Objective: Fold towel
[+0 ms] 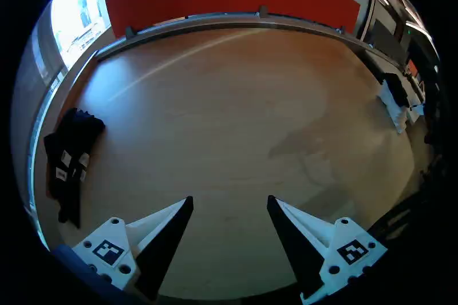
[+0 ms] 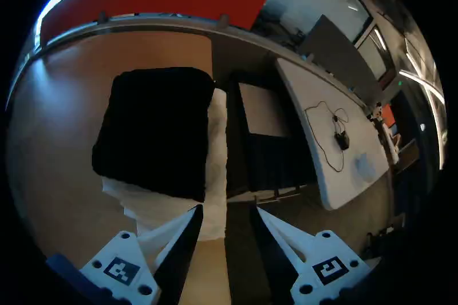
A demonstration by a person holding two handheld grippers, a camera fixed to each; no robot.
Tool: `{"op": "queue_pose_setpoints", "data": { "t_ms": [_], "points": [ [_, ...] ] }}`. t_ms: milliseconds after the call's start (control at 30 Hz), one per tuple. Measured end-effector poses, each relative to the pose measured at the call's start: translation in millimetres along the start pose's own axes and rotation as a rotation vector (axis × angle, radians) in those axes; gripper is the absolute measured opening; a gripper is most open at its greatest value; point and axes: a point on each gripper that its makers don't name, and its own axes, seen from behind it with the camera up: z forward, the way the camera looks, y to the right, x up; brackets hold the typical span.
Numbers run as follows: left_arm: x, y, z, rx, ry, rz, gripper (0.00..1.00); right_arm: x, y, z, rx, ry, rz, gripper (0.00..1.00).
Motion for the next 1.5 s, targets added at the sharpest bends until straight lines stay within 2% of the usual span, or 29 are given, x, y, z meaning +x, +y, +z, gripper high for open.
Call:
{"op": "queue_pose_setpoints", "data": {
  "t_ms": [67,133,267,600,700,900,1200,1333,1500],
  "points": [
    [0.0,-0.1,0.0,-0.001,0.001,0.0,0.96,1.5,-0.5,-1.5,0.001,0.007,0.005,0.62],
    [0.2,-0.2,-0.2,-0.002,0.003,0.0,0.96,3.6,-1.6,-3.2,0.003,0.017,0.011,0.67],
    [1.1,-0.1,-1.1,-0.006,0.009,-0.003,0.96,9.1,-6.7,-7.9,0.015,0.044,0.03,0.87],
    [3.7,-1.6,-2.9,-0.016,0.025,-0.003,0.96,22.8,-15.0,-25.4,0.009,0.092,0.04,0.89],
    [4.0,-3.5,-3.4,-0.018,0.03,-0.007,0.96,35.0,-21.1,-34.5,0.008,0.132,0.049,0.89],
    [7.4,-10.2,-4.6,-0.018,0.048,-0.015,0.96,80.7,-41.9,-67.2,0.016,0.297,0.117,0.89],
    [17.6,-22.5,-7.6,-0.02,0.096,-0.046,0.96,153.5,-90.7,-140.2,0.077,0.619,0.271,0.89],
    [26.7,-32.4,-9.6,-0.011,0.133,-0.058,0.96,178.4,-116.4,-175.3,0.093,0.747,0.3,0.89],
    [44.0,-45.9,-12.4,0.001,0.195,-0.076,0.96,201.2,-153.7,-213.0,0.101,0.857,0.291,0.89]
  ]
}}
